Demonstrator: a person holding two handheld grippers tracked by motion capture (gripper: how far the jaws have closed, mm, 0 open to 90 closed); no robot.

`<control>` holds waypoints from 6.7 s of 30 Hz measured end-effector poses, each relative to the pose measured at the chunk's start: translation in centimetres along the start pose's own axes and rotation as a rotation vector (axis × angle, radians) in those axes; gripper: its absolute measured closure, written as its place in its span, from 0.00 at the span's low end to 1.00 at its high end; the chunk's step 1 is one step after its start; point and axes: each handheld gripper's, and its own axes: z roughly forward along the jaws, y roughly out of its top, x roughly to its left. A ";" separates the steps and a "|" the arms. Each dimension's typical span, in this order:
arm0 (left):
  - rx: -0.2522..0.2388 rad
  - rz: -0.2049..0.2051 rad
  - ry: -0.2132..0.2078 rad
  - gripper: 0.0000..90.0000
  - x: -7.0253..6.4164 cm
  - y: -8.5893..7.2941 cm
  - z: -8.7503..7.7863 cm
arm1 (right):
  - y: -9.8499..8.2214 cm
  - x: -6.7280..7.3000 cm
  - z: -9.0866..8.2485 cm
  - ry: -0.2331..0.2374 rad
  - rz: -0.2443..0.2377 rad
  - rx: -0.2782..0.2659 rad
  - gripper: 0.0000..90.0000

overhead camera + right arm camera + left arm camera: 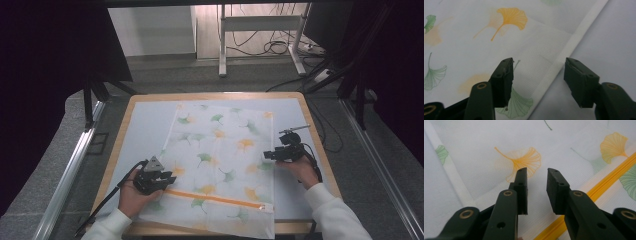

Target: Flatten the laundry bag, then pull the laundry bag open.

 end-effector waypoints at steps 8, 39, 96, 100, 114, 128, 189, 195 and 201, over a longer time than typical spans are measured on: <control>0.003 0.008 0.003 0.79 0.0 -0.1 -0.1 | 0.5 0.6 1.3 -0.074 -0.001 0.042 0.57; 0.002 0.019 0.002 0.80 0.0 -0.1 -0.2 | 2.1 0.4 1.6 -0.091 -0.102 0.001 0.98; -0.159 0.034 -0.035 0.36 -2.8 3.8 -2.5 | -3.3 3.4 -3.5 0.085 -0.176 -0.187 0.39; -0.150 0.028 -0.052 0.37 -3.4 4.4 -2.2 | -4.4 3.4 -4.1 0.080 -0.161 -0.185 0.39; -0.105 0.073 -0.103 0.40 -5.8 7.4 -0.5 | -6.6 3.2 -5.8 0.112 -0.163 -0.169 0.71; -0.069 0.117 -0.173 0.43 -8.6 10.6 2.1 | -7.3 3.3 -5.9 0.149 -0.178 -0.134 0.99; -0.004 0.110 -0.276 0.61 -18.0 14.3 11.3 | -10.0 4.2 -4.5 0.127 -0.194 -0.070 0.99; 0.003 0.089 -0.279 0.61 -17.9 14.1 12.6 | -10.1 4.0 -4.4 0.131 -0.185 -0.067 0.99; -0.004 0.086 -0.275 0.59 -17.9 13.7 13.7 | -10.2 4.0 -4.3 0.133 -0.180 -0.068 0.99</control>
